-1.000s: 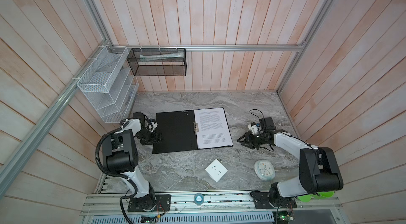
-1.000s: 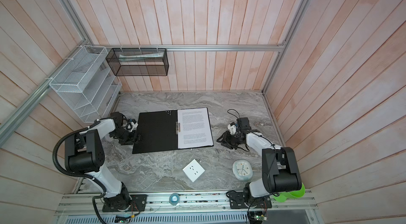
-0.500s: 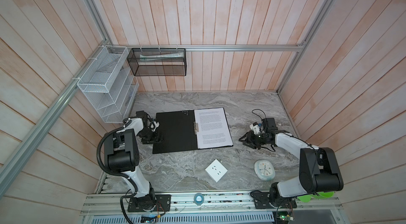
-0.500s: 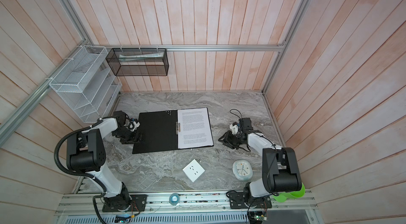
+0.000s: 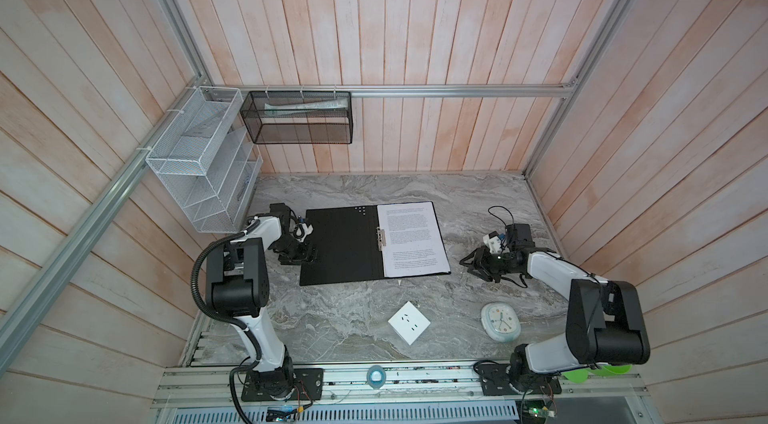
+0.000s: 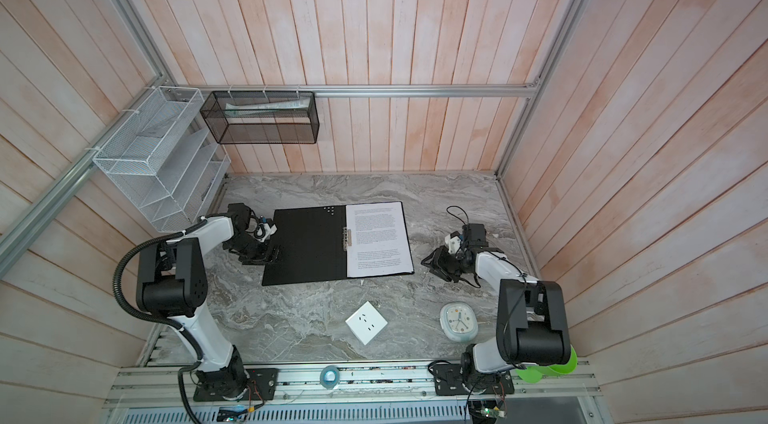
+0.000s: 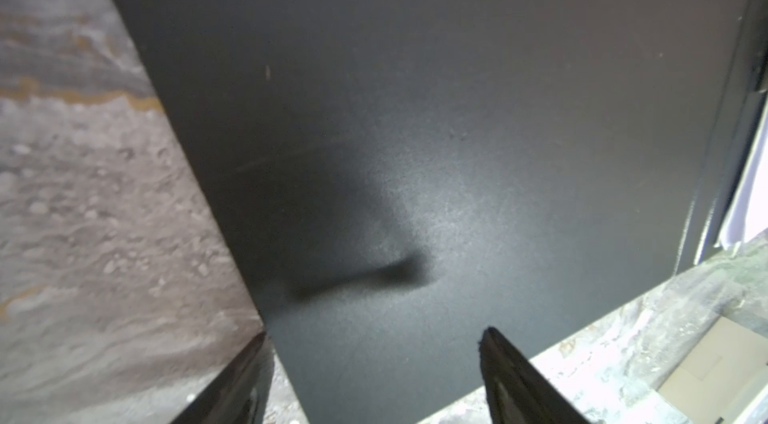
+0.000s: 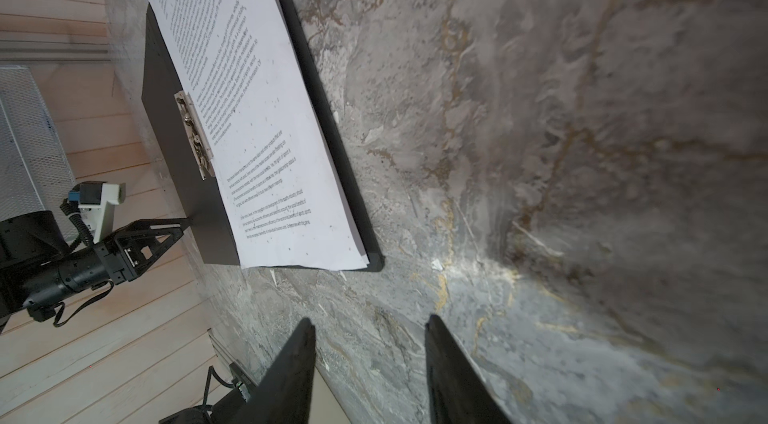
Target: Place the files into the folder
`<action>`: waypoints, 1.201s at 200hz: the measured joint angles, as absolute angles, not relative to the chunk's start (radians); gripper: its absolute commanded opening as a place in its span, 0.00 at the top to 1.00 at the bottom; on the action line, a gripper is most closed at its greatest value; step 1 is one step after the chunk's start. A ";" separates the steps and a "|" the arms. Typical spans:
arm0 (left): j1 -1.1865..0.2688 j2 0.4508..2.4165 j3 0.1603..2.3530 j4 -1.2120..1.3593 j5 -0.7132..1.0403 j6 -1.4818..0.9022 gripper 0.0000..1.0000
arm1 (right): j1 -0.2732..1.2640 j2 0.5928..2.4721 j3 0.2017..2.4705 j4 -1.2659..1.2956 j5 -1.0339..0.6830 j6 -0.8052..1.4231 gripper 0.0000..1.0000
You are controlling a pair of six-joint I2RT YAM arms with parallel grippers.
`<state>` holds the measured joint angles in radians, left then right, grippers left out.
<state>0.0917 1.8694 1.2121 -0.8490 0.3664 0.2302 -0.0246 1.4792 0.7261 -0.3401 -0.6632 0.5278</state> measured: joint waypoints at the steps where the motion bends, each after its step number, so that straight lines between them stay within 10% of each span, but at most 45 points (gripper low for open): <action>1: 0.092 1.870 1.213 -0.849 0.367 0.230 0.20 | -0.025 1.479 0.726 -0.340 -0.663 0.527 0.56; 240: 0.039 1.942 1.304 -0.849 0.444 0.213 0.19 | -0.074 1.641 0.693 -0.164 -0.773 0.559 0.53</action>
<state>0.0387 1.9423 1.3037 -0.8494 0.4442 0.2134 -0.0738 1.6405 0.6926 -0.1638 -0.7727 0.5591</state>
